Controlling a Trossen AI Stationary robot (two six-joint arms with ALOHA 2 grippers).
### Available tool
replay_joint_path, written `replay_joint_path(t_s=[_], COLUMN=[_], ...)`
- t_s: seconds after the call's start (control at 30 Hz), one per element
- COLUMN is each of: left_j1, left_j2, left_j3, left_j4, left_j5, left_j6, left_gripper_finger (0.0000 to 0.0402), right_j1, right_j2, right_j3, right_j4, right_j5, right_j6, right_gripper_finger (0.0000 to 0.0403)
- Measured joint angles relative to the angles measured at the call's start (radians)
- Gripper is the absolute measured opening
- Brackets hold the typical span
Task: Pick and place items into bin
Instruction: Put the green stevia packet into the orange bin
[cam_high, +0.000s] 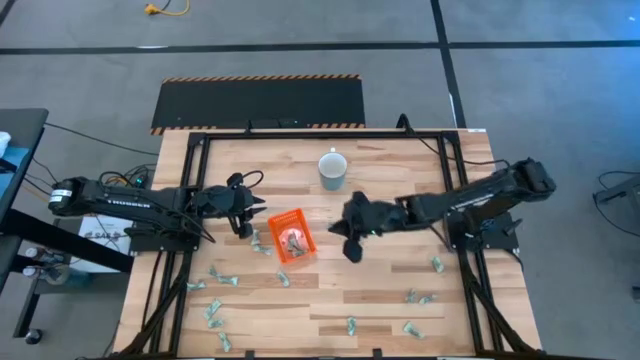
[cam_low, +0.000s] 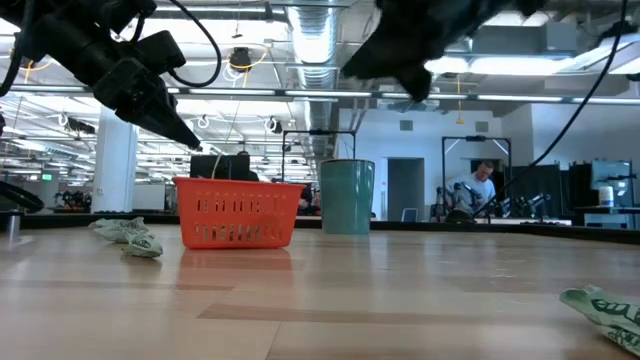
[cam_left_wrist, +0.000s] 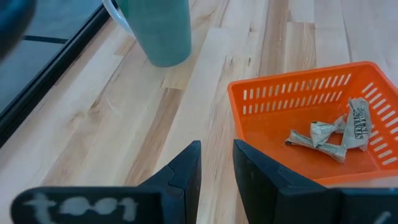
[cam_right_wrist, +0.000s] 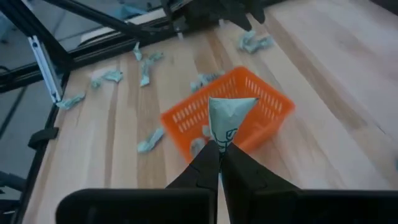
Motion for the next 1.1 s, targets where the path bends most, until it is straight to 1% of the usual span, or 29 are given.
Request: replay_joint_path(t_s=[0.13,0.2,0.27,0.33,0.47,0.63,0.67,0.73,0.8,0.93,1.1], left_j1=[0.000,0.000,0.000,0.002,0.025,0.070,0.079,0.095,0.108,0.119,0.119], left_j2=[0.000,0.000,0.000,0.000,0.001,0.001,0.000,0.000,-0.001,0.000,0.000], left_j3=[0.000,0.000,0.002,0.021,0.076,0.131,0.136,0.138,0.138,0.135,0.135], left_j4=[0.001,-0.006,-0.037,-0.110,-0.313,-0.548,-0.581,-0.621,-0.647,-0.643,-0.660], left_j5=[-0.002,-0.017,-0.053,-0.095,-0.166,-0.169,-0.160,-0.144,-0.109,-0.042,-0.034], left_j6=[-0.007,-0.044,-0.111,-0.188,-0.378,-0.659,-0.719,-0.816,-0.851,-0.852,-0.843], left_gripper_finger=[0.0083,0.0083,0.0083,0.0083,0.0083,0.0083,0.0083,0.0083,0.0083,0.0083,0.0083], right_j1=[-0.078,-0.111,-0.136,-0.153,-0.162,-0.162,-0.163,-0.163,-0.163,-0.163,-0.169], right_j2=[0.088,0.144,0.195,0.253,0.345,0.436,0.440,0.457,0.464,0.466,0.465], right_j3=[0.000,0.005,0.023,0.059,0.136,0.237,0.245,0.279,0.305,0.321,0.322], right_j4=[0.110,0.169,0.204,0.237,0.231,0.213,0.180,0.153,0.113,0.071,0.049], right_j5=[-0.124,-0.197,-0.258,-0.303,-0.367,-0.423,-0.431,-0.436,-0.445,-0.448,-0.449], right_j6=[-0.055,-0.076,-0.095,-0.119,-0.169,-0.222,-0.238,-0.269,-0.292,-0.335,-0.368], right_gripper_finger=[0.0008,0.0008,0.0009,0.0009,0.0009,0.0012,0.0014,0.0025,0.0043,0.0085,0.0135])
